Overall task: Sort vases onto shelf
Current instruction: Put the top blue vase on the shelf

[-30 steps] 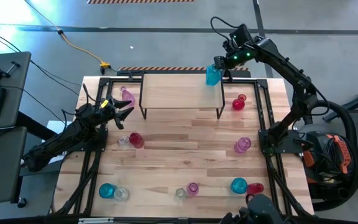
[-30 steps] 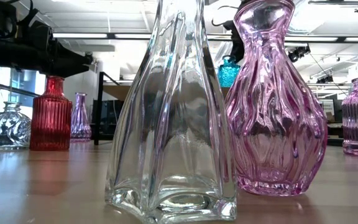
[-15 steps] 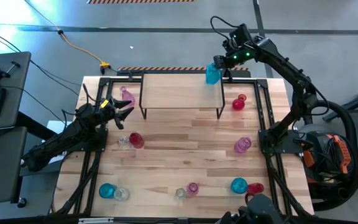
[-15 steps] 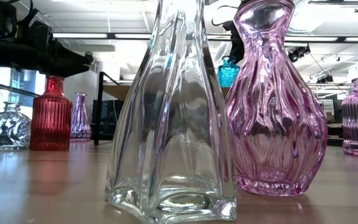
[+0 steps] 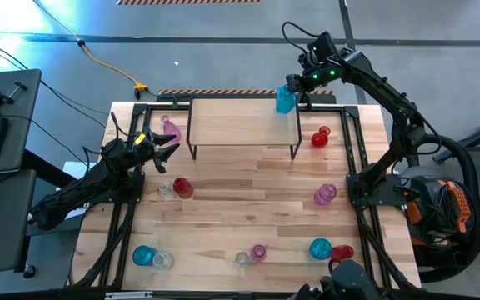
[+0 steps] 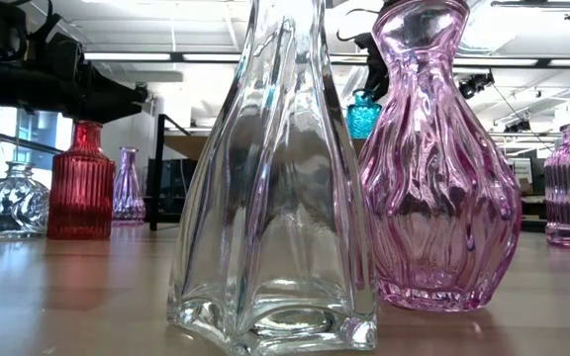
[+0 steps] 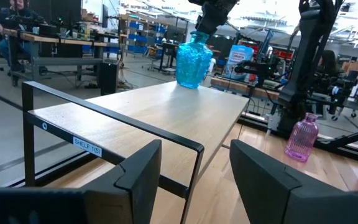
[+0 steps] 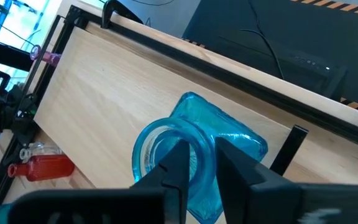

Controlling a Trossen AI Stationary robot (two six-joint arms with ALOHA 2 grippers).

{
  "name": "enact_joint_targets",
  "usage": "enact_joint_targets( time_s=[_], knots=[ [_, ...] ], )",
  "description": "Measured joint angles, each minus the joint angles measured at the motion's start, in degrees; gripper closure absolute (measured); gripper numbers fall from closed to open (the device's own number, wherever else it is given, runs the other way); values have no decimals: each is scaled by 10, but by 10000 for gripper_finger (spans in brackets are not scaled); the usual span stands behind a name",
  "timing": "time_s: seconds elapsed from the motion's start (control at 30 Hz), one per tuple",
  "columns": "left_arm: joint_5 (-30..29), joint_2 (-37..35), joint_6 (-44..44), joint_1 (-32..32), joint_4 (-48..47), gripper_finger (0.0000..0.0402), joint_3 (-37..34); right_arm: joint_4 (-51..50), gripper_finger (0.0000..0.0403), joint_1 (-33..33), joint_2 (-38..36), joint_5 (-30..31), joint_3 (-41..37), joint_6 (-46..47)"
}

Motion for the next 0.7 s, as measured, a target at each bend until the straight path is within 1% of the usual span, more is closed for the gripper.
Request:
enact_joint_targets(
  time_s=[0.13,0.47,0.7],
  knots=[
    [0,0,0,0,0,218,0,-2,337,0,0,-1,0,-5],
    [0,0,0,0,0,218,0,5,336,0,0,0,0,-10],
    [0,0,0,0,0,218,0,13,336,0,0,1,0,-32]
  ],
)
